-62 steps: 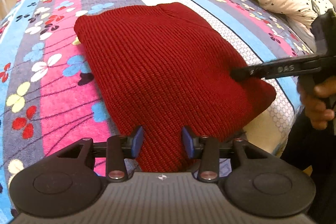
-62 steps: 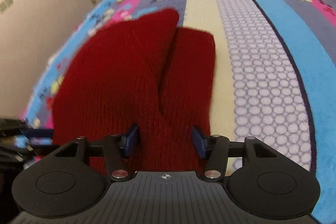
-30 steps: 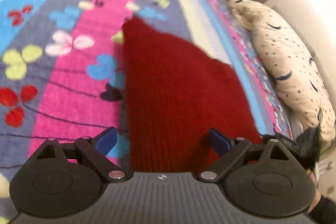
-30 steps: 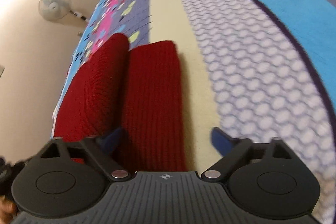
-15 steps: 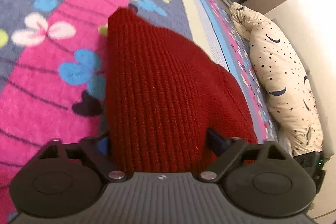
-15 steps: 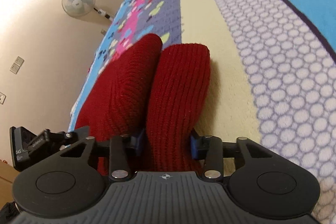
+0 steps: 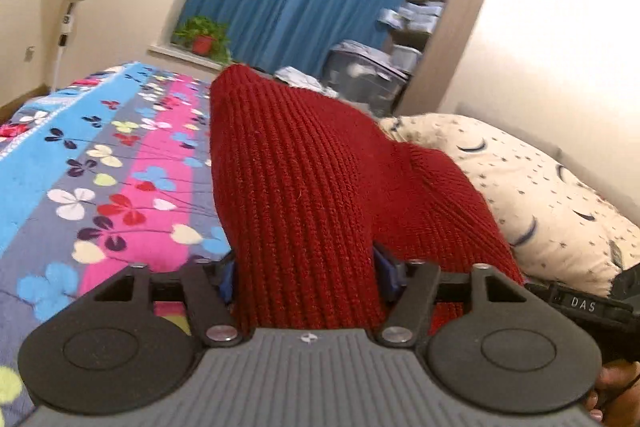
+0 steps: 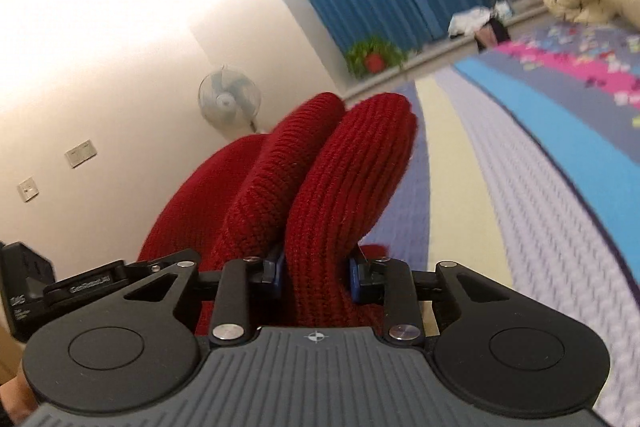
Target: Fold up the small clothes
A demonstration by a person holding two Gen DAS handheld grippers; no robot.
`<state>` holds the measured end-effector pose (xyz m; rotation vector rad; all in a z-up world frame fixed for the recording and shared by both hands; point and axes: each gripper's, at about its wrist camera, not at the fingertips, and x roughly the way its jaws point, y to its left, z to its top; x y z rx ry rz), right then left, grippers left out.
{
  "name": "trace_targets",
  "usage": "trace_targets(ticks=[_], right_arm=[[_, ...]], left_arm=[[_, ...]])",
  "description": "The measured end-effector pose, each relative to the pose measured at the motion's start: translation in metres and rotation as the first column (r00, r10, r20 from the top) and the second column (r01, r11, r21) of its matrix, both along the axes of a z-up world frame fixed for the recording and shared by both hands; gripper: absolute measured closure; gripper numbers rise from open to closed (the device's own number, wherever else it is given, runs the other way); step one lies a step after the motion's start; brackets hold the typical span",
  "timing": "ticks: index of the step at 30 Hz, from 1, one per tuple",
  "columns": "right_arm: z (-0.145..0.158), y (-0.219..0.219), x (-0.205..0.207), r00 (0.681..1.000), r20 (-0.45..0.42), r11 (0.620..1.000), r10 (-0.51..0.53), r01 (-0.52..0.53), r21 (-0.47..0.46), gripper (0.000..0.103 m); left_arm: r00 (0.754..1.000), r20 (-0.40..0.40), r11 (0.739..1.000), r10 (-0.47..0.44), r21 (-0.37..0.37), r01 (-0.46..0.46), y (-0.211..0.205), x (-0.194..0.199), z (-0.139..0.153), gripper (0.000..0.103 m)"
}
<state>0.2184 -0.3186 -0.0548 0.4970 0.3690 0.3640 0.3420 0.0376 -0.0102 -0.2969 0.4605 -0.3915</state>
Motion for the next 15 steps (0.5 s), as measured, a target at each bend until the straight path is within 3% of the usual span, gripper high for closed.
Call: trace_targets(ticks=[1, 2, 4, 5, 7, 8, 10, 11, 13, 14, 15], right_arm=[[-0.004, 0.003, 0.011, 0.999, -0.024, 0.999, -0.024, 0.023, -0.039, 0.063], [-0.009, 0.006, 0.023, 0.995, -0.079, 0.995, -0.054, 0.046, -0.094, 0.052], [-0.025, 0.009, 0.045, 0.967, -0.211, 0.970, -0.145, 0.097, -0.222, 0.049], [-0.030, 0.003, 0.047, 0.950, -0.235, 0.961, -0.204, 0.148, -0.234, 0.049], [-0.029, -0.010, 0.041, 0.942, -0.246, 0.970, -0.229, 0.199, -0.142, 0.049], [-0.023, -0.014, 0.037, 0.952, -0.225, 0.978, -0.206, 0.193, -0.076, 0.049], [-0.010, -0.007, 0.028, 0.981, -0.142, 0.991, -0.134, 0.133, -0.016, 0.048], [-0.006, 0.000, 0.025, 0.991, -0.108, 0.996, -0.083, 0.081, -0.023, 0.046], [-0.006, 0.023, 0.026, 0.992, -0.112, 0.992, 0.052, -0.064, -0.110, 0.046], [-0.015, 0.036, 0.031, 0.983, -0.169, 0.974, 0.068, -0.102, -0.203, 0.046], [-0.031, 0.048, 0.038, 0.967, -0.252, 0.938, 0.034, -0.118, -0.327, 0.045]], left_arm=[[0.999, -0.028, 0.999, 0.043, 0.032, -0.042, 0.001, 0.009, -0.008, 0.017], [0.993, -0.057, 0.991, 0.105, 0.090, -0.100, 0.002, 0.016, -0.014, 0.017], [0.975, -0.098, 0.970, 0.198, 0.163, -0.181, 0.006, 0.022, -0.015, 0.019], [0.972, -0.103, 0.969, 0.210, 0.153, -0.193, 0.010, 0.020, -0.012, 0.019], [0.981, -0.089, 0.981, 0.172, 0.102, -0.163, 0.012, 0.009, 0.001, 0.019], [0.986, -0.083, 0.986, 0.144, 0.099, -0.136, 0.008, 0.003, 0.006, 0.019], [0.992, -0.102, 0.988, 0.072, 0.140, -0.057, -0.006, -0.003, 0.010, 0.021], [0.991, -0.125, 0.980, 0.039, 0.197, -0.014, -0.015, -0.005, 0.006, 0.027], [0.981, -0.195, 0.928, 0.014, 0.369, 0.060, -0.036, -0.005, -0.018, 0.031], [0.986, -0.168, 0.890, 0.010, 0.450, 0.068, -0.046, -0.013, -0.031, 0.029], [0.990, -0.143, 0.869, 0.006, 0.490, 0.066, -0.053, -0.019, -0.033, 0.029]])
